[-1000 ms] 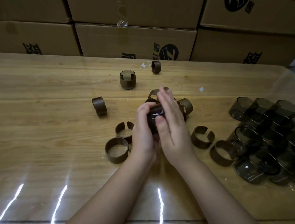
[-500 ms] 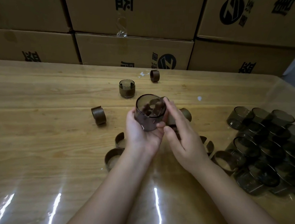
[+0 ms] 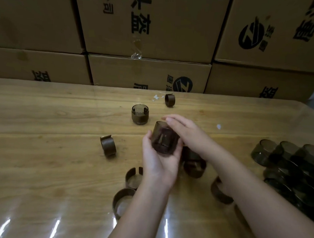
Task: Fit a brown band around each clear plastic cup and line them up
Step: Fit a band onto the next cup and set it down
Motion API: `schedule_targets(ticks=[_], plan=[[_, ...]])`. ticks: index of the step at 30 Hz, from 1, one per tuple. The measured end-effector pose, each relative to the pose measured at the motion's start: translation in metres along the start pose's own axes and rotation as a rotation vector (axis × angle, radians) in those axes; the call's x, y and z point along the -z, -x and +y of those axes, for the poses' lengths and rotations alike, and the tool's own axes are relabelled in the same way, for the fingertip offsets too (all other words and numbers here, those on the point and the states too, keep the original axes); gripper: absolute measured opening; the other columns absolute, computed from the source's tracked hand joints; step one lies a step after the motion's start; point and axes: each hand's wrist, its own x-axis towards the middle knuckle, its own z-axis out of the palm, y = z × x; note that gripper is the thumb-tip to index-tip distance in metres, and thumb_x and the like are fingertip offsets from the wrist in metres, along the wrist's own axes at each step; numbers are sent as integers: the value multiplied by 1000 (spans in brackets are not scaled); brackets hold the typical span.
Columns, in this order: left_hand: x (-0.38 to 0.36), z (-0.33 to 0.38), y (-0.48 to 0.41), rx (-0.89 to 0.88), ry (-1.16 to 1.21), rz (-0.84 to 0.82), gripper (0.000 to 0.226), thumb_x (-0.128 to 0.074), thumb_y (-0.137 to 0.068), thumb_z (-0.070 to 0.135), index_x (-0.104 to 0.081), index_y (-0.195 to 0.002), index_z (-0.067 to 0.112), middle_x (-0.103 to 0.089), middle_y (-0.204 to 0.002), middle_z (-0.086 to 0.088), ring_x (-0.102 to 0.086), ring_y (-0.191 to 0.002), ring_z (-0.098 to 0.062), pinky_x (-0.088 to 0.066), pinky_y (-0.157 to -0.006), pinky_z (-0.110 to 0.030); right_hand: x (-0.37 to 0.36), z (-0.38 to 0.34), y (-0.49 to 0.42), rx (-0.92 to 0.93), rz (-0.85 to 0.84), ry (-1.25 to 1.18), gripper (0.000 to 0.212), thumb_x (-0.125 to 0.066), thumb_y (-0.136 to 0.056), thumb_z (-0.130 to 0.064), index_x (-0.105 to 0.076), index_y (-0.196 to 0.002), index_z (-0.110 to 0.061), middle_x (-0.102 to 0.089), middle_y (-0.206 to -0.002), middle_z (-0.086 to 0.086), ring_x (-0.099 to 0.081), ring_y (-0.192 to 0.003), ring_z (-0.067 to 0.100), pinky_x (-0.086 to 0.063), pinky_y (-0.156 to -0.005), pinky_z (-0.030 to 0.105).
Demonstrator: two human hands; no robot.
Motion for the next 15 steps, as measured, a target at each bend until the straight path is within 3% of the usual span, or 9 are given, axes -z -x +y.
schedule_targets(ticks=[4,7,9,12,15], plan=[[-3,9,-1,-10,47,-75,45,-64,-73,11,-59,-116,-2,-69,-110,-24,-63,-110,-38,-56,-88,-42,21,11,-55,-89,63,-144,34,-38,-101,-42,-54,-124,-23,-68,-112,-2,-66,-97,11,-53,-85,29],[-5,16,-2,-25,-4,-42,59,-70,-66,3,-54,-123,1,-67,-113,-25,-64,-107,-40,-56,-88,-46,32,37,-99,-181,201,-46,32,-45,-101,-32,-52,-129,-19,-60,-124,2,-62,-99,15,-52,-84,29],[-5,17,-2,-42,-190,-20,69,-75,-64,15,-53,-129,6,-70,-112,-17,-68,-103,-29,-56,-84,-40,35,55,-123,-233,239,44,35,-47,-100,-29,-49,-134,-22,-54,-132,2,-59,-103,17,-52,-83,31],[-9,20,-4,-87,-418,8,70,-71,-62,42,-59,-126,16,-73,-93,-1,-66,-75,-9,-44,-69,-26,33,75,-151,-253,259,232,41,-47,-99,-27,-44,-140,-29,-43,-145,6,-59,-108,23,-50,-73,27],[-14,26,-7,-78,-471,20,69,-69,-60,46,-62,-122,16,-72,-91,-4,-62,-69,-11,-44,-66,-24,29,87,-176,-245,199,379,48,-48,-98,-26,-38,-144,-36,-35,-150,9,-56,-113,26,-44,-73,28]])
